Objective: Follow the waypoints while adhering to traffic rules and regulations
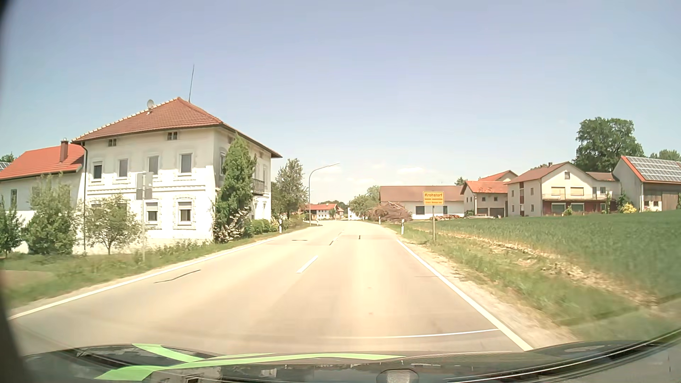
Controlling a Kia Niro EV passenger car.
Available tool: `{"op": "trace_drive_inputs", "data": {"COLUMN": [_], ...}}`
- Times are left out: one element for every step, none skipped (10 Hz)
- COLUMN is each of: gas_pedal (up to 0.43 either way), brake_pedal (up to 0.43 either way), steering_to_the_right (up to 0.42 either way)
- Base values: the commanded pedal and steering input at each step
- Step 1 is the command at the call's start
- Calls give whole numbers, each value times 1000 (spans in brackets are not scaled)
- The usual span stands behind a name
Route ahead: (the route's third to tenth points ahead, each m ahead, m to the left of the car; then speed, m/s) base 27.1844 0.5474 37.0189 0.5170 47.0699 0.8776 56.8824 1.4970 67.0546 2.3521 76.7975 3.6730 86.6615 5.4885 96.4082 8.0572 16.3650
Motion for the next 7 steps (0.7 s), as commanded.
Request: {"op": "trace_drive_inputs", "data": {"gas_pedal": [98, 87, 79, 47, 28, 20, 8], "brake_pedal": [0, 0, 0, 0, 0, 0, 0], "steering_to_the_right": [4, 4, 2, 1, 0, 1, 0]}}
